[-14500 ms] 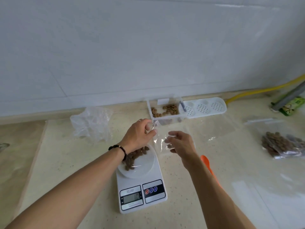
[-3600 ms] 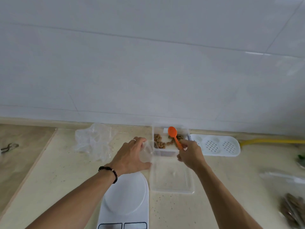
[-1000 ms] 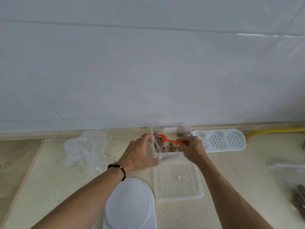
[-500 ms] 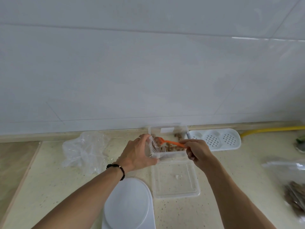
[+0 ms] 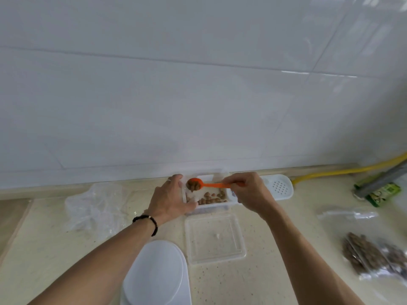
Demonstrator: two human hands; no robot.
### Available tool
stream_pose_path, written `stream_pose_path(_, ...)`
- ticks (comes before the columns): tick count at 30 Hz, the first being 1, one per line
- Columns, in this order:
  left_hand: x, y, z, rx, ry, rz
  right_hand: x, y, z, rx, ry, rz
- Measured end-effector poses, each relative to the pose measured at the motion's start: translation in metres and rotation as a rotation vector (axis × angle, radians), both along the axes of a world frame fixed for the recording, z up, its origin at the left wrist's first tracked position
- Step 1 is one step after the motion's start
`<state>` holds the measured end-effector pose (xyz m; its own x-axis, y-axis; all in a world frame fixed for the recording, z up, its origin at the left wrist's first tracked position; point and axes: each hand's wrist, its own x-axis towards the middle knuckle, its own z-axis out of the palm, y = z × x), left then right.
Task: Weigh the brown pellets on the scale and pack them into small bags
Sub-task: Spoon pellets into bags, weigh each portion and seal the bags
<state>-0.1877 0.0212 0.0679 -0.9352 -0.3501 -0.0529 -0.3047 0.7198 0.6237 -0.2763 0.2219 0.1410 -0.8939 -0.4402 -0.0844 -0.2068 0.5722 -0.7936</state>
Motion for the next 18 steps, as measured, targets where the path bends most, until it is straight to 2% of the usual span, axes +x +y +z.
stream_pose_path(2, 0.0, 0.001, 0.0, -0.008, 0.022, -0.001, 0.006, -0.004, 0.002, 0.122, 0.184, 0.137)
stream_pose_path(4, 0.001, 0.001, -0.001, -0.025, 0.02, -0.018, 0.008, -0.004, 0.003, 0.156, 0.268, 0.144)
stream_pose_path(8, 0.002, 0.002, -0.002, 0.002, 0.02, -0.048, -0.003, 0.005, 0.001, 0.043, 0.242, -0.088)
stream_pose_path(10, 0.003, -0.002, -0.006, 0.014, 0.005, -0.078, -0.014, 0.009, -0.009, 0.155, 0.238, -0.17)
stream_pose_path(14, 0.007, -0.011, -0.015, 0.106, -0.068, -0.14, -0.026, 0.01, -0.043, 0.448, 0.183, -0.099)
stream_pose_path(18, 0.007, -0.014, -0.017, 0.108, -0.057, -0.168, -0.027, 0.0, -0.068, 0.47, 0.082, -0.036)
